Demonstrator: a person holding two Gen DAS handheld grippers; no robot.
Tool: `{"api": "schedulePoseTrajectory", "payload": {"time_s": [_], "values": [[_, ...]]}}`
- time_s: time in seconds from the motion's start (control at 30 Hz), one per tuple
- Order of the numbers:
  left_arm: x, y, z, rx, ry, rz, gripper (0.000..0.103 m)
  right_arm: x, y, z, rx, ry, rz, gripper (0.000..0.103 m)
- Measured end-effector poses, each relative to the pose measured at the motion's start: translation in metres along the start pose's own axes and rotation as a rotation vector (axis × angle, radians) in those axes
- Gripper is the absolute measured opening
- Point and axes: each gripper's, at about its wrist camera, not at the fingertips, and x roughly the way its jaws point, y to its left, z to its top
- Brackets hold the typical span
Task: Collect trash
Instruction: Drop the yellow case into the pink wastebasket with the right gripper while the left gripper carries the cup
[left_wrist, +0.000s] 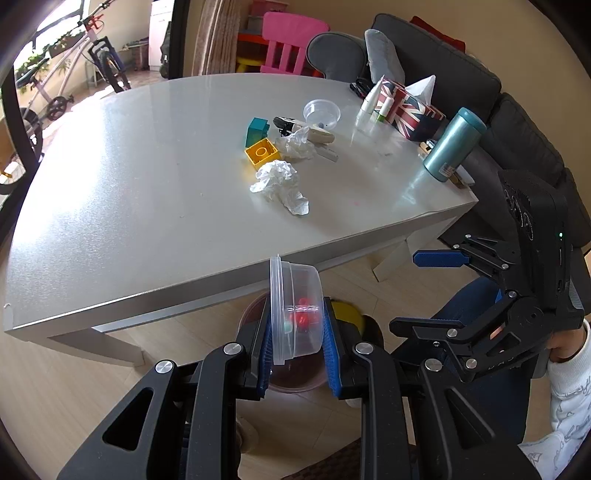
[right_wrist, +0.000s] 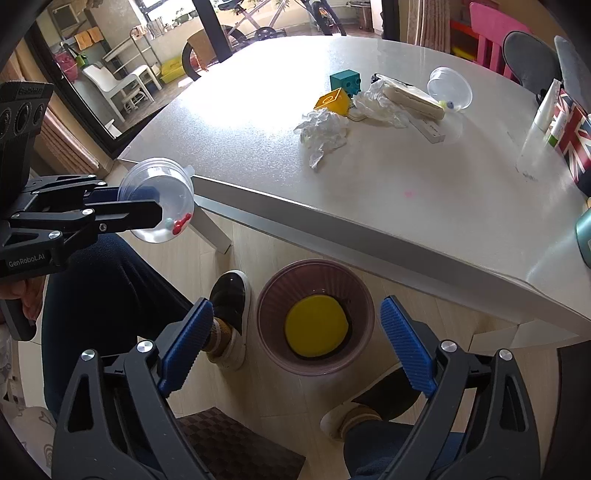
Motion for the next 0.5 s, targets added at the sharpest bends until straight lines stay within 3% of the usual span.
{"api": "schedulePoseTrajectory", "payload": {"time_s": [0.5], "values": [[0.028,-0.014,0.005,0.041,0.074,-0.039,0.023,-0.021,-0.024,0.001,0.045,-0.035,-0.033,0.096]]}}
